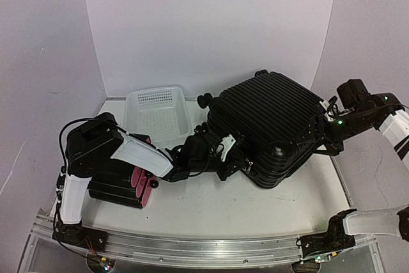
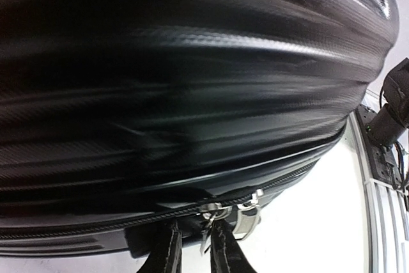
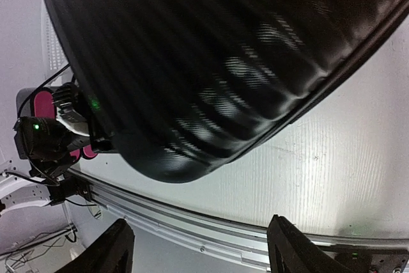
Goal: Open, take out, and arrange the luggage
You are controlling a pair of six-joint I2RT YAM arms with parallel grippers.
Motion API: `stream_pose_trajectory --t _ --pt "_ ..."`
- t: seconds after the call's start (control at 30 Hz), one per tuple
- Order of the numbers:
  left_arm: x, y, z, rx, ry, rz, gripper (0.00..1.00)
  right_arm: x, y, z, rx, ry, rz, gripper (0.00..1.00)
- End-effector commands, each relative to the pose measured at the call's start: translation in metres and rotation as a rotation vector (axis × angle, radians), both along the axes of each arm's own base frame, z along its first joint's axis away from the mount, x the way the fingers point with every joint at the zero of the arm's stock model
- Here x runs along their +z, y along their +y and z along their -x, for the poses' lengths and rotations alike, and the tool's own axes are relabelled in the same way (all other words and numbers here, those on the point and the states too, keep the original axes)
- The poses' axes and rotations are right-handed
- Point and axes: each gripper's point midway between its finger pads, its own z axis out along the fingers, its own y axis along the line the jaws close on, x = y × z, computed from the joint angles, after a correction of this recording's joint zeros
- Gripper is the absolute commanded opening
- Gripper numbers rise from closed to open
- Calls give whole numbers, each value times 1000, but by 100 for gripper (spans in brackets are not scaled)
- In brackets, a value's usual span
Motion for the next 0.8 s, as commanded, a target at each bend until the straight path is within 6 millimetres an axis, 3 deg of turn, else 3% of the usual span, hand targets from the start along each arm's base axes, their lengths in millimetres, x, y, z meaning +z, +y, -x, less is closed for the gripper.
stream_pose_trajectory --t 0.0,0.23,0.4,0.6,0.77 --pt "22 -11 -16 97 -46 45 17 16 14 -12 19 -62 101 73" --pt "18 -12 -19 138 -46 29 11 31 49 -47 101 -154 257 75" --pt "18 -7 -26 179 -69 12 3 29 69 -74 177 -200 355 79" --pt "14 14 -45 326 -93 -44 0 4 79 -102 316 -247 556 83" --pt "8 40 -62 460 -119 -113 0 -38 67 -102 354 -157 684 84"
